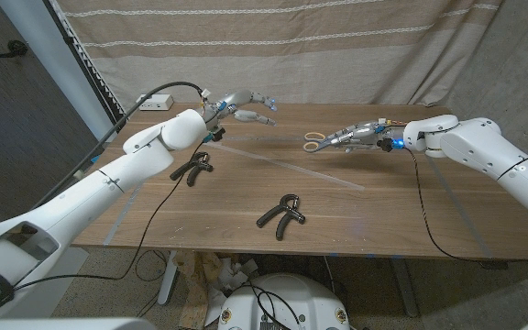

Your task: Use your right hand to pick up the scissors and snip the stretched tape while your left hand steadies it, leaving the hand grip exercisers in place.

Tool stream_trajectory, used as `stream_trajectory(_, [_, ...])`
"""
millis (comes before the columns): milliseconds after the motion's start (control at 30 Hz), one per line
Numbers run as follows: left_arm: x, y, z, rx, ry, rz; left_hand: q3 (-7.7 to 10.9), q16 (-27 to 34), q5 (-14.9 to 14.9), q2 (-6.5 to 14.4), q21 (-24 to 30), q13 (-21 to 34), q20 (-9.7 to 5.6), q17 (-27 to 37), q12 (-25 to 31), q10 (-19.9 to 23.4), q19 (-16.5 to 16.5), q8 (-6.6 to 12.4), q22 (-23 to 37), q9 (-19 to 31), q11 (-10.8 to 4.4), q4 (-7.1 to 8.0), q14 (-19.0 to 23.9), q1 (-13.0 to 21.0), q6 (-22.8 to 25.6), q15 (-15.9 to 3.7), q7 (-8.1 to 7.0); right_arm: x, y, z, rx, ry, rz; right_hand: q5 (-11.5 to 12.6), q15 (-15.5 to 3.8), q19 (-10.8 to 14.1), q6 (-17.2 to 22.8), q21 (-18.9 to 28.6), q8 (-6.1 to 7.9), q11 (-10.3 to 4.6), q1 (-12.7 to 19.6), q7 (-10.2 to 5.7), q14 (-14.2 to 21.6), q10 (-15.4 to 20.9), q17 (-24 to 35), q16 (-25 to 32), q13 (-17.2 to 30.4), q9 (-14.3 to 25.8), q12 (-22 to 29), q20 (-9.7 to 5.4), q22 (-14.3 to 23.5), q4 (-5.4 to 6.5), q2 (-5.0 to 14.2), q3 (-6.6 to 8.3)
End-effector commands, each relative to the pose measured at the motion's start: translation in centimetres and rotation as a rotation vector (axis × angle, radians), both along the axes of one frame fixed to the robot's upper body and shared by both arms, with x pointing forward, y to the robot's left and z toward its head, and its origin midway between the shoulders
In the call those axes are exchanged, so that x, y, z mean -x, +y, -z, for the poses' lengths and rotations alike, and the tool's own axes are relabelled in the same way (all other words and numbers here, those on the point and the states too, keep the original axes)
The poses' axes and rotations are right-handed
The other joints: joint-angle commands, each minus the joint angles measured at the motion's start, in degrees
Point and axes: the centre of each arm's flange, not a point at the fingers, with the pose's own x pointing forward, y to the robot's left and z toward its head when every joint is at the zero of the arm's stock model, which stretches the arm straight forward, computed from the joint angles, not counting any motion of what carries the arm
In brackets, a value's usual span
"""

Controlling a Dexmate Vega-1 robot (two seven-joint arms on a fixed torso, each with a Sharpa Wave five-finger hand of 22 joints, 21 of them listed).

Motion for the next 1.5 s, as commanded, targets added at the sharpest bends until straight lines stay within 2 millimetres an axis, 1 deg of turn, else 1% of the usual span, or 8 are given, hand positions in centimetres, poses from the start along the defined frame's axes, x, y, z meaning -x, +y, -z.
stream_trajectory(33, [0.8,-1.5,0.1,-0.069,-0.087,-0.058,0.09,0.31,-0.35,-0.32,0.34,0.2,-5.3,0.1,0.46,0.79,0.73,0.0,0.15,0.17,-0.11,0.47,0.17,0.18,0.22,-9.51,0.35,-0.1,0.2,0.2,-0.008,0.004,-0.013,0.28,-6.1,-0.66,0.09,0.44,-0.12,0.03,9.78,0.18,5.91,0.34,0.07,0.3,-0.02,0.16,-0.34,-2.72,0.02,-0.11,8.88,0.31])
stream_trajectory(300, [1.5,-2.1,-0.1,-0.102,-0.13,-0.091,0.01,0.34,-0.47,-0.45,0.35,0.21,-5.35,0.1,0.54,1.08,0.8,0.15,0.16,0.14,-0.13,0.59,0.32,0.11,0.98,-9.66,0.47,0.1,0.1,0.2,0.002,0.01,-0.006,0.27,-6.09,-0.77,0.16,0.63,-0.23,0.08,9.75,0.15,5.93,0.49,0.06,0.31,-0.11,0.16,-0.44,-2.72,-0.11,-0.09,8.88,0.32])
stream_trajectory(467, [2.6,-2.8,-0.9,-0.161,-0.182,-0.105,0.1,0.26,-0.55,-0.34,0.33,0.21,-5.38,0.1,0.52,1.09,0.77,0.39,0.17,0.12,-0.15,0.62,0.17,0.31,1.94,-9.55,1.3,0.1,0.2,0.1,0.012,0.013,-0.003,0.26,-6.09,-0.81,0.14,0.73,-0.3,0.13,9.72,0.16,5.95,0.49,0.05,0.33,-0.15,0.16,-0.53,-2.72,-0.16,-0.06,8.89,0.31])
stream_trajectory(800, [3.4,-3.1,-1.3,-0.214,-0.214,-0.151,0.18,0.27,-0.63,-0.24,0.35,0.22,-5.39,0.1,0.49,1.08,0.85,0.45,0.17,0.1,-0.16,0.66,0.2,0.44,2.39,-9.59,1.46,0.2,0.6,0.3,0.01,0.013,-0.004,0.26,-6.08,-0.95,0.18,0.93,-0.42,0.1,9.72,0.2,6.0,0.38,0.05,0.36,-0.23,0.16,-0.75,-2.72,-0.29,-0.05,8.93,0.35])
stream_trajectory(1033, [3.4,-3.5,-1.6,-0.254,-0.222,-0.189,0.22,0.25,-0.69,-0.18,0.35,0.22,-5.41,0.1,0.49,1.12,0.86,0.43,0.18,0.09,-0.16,0.7,0.16,0.51,2.6,-9.53,1.48,0.3,0.6,0.3,-0.004,0.01,-0.005,0.25,-6.07,-1.04,0.22,1.09,-0.51,0.15,9.67,0.2,6.01,0.64,0.04,0.37,-0.3,0.16,-0.79,-2.71,-0.36,-0.03,8.94,0.36])
stream_trajectory(1167, [3.4,-3.7,-1.7,-0.274,-0.238,-0.215,0.27,0.25,-0.73,-0.1,0.37,0.22,-5.39,0.1,0.49,1.13,0.91,0.49,0.18,0.09,-0.16,0.72,0.16,0.57,2.91,-9.57,1.46,0.3,0.6,0.4,-0.005,0.014,-0.008,0.26,-6.08,-1.07,0.25,1.15,-0.53,-0.06,9.68,0.1,5.99,0.59,0.03,0.36,-0.33,0.16,-0.86,-2.71,-0.39,-0.04,8.94,0.37])
stream_trajectory(1300, [3.3,-3.9,-1.8,-0.299,-0.257,-0.233,0.39,0.26,-0.78,0.08,0.36,0.22,-5.37,0.11,0.49,1.19,0.91,0.41,0.19,0.08,-0.16,0.74,0.21,0.73,2.91,-9.59,1.18,0.2,0.7,0.4,-0.006,0.016,-0.012,0.27,-6.09,-1.11,0.31,1.25,-0.57,-0.04,9.67,0.1,5.96,0.63,0.02,0.35,-0.37,0.16,-0.92,-2.71,-0.43,-0.04,8.93,0.38])
stream_trajectory(1500, [2.8,-4.1,-2.1,-0.305,-0.249,-0.209,0.47,0.26,-0.85,0.19,0.37,0.23,-5.45,0.11,0.52,1.29,0.94,0.33,0.19,0.08,-0.16,0.76,0.22,0.83,2.96,-9.67,1.25,0.0,0.8,0.4,-0.014,0.016,-0.024,0.27,-6.09,-1.19,0.31,1.39,-0.66,-0.05,9.67,0.09,5.95,0.7,0.01,0.35,-0.43,0.17,-1.03,-2.72,-0.48,-0.04,8.94,0.4])
